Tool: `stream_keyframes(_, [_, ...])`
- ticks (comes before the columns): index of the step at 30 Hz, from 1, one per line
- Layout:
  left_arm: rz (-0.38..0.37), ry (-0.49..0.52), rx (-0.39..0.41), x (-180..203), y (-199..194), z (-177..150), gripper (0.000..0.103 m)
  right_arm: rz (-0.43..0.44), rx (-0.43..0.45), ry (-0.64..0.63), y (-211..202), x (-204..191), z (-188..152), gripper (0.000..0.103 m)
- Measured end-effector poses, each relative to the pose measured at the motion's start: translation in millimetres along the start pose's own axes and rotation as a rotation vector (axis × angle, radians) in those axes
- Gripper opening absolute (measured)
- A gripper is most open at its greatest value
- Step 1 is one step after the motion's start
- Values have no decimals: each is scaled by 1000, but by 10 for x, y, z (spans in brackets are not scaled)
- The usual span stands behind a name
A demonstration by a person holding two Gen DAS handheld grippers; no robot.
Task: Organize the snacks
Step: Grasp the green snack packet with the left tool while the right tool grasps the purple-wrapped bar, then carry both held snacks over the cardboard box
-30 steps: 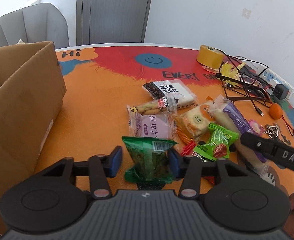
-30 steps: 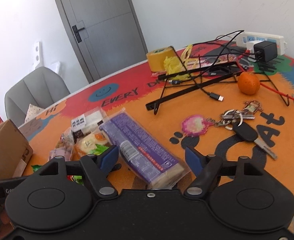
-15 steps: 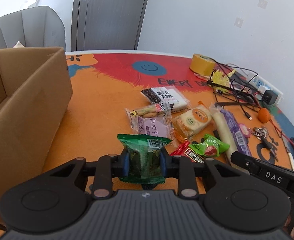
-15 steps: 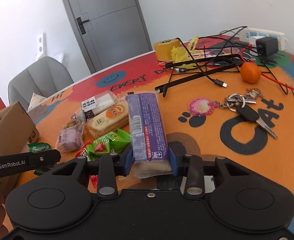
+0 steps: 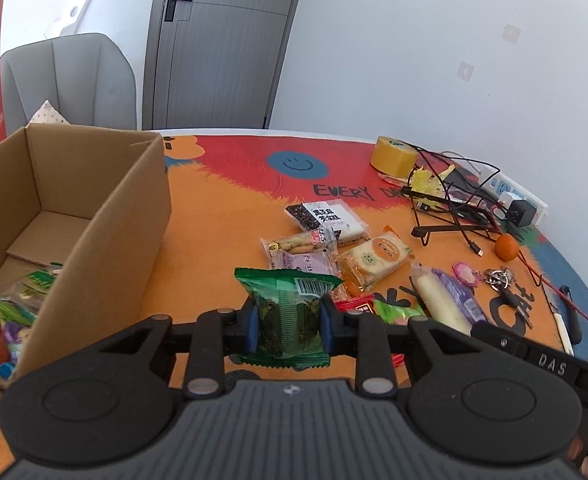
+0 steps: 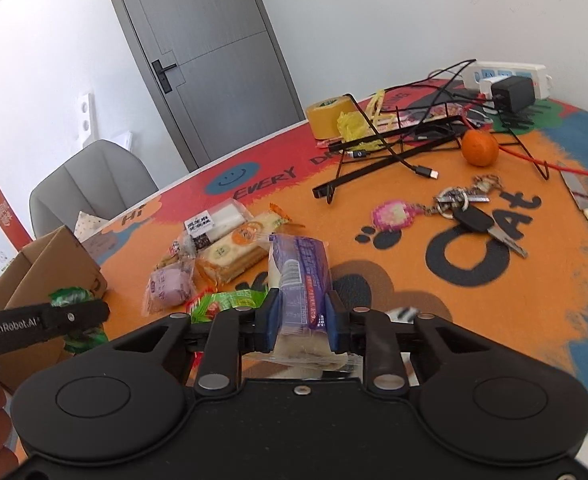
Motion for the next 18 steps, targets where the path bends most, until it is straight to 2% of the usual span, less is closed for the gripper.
stream_keyframes(3, [-4, 6, -3, 14, -15, -29, 28, -7, -17, -7, -46, 20, -57, 25])
stream_keyframes(6, [-7, 6, -12, 20, 9, -67, 28, -16, -31, -23, -23, 15, -94, 31])
stream_keyframes(9, [-8, 4, -26, 14, 57, -97, 28, -25, -33, -51, 33, -28, -107, 45])
stream_keyframes(11, [-7, 2, -31, 3, 87, -103, 28, -28, -36, -64, 92, -47, -111, 47])
stream_keyframes(14, [-7, -3, -38, -19, 134, -102, 28, -53, -36, -82, 191, -68, -114, 58])
stream_keyframes(18, [-5, -7, -48, -42, 192, -114, 28, -53, -50, -97, 301, -92, -145, 59])
Point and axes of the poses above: each gripper's, at about its wrist camera, not at the fingertips, and y roughly the way its jaws point, x to its right, z to its top, the point moved 7 cm from there along y, roughly the way its jaws point, and after that the axes turned 7 degrees about y, right-handed, at the moved point
